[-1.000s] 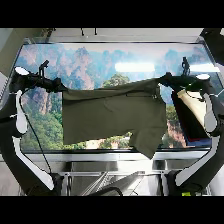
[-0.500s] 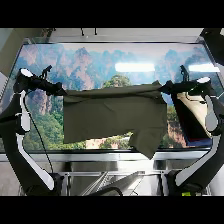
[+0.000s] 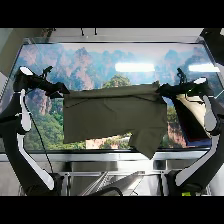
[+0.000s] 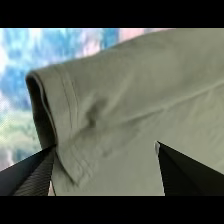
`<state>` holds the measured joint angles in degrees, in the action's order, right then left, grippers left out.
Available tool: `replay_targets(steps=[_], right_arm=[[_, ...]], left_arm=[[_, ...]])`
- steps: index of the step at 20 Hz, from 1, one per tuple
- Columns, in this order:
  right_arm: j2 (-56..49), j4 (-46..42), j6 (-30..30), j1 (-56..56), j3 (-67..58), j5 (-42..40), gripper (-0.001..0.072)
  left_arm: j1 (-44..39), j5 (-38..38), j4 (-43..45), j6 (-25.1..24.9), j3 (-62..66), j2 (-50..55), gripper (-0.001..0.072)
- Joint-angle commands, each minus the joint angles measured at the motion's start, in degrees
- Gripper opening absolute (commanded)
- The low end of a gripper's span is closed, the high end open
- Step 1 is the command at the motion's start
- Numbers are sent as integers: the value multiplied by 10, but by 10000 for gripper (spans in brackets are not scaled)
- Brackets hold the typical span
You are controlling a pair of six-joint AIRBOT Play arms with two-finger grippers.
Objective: Fold the shirts.
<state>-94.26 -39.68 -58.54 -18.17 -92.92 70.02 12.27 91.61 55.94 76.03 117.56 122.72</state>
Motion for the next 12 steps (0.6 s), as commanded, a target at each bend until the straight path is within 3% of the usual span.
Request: replay_targets(steps=[1, 3, 8, 12], right_arm=[[21, -3, -13, -17, 0, 60, 410], [41, -3, -13, -39, 0, 118, 410], [99, -3, -13, -98, 45, 211, 399], [185, -3, 5, -130, 176, 217, 379]], left_arm=[[12, 66, 1, 58, -34, -38, 684], [18, 61, 5, 57, -120, -91, 683], [21, 9, 156, 46, -420, -264, 682], [19, -78, 111, 10, -637, -361, 680]])
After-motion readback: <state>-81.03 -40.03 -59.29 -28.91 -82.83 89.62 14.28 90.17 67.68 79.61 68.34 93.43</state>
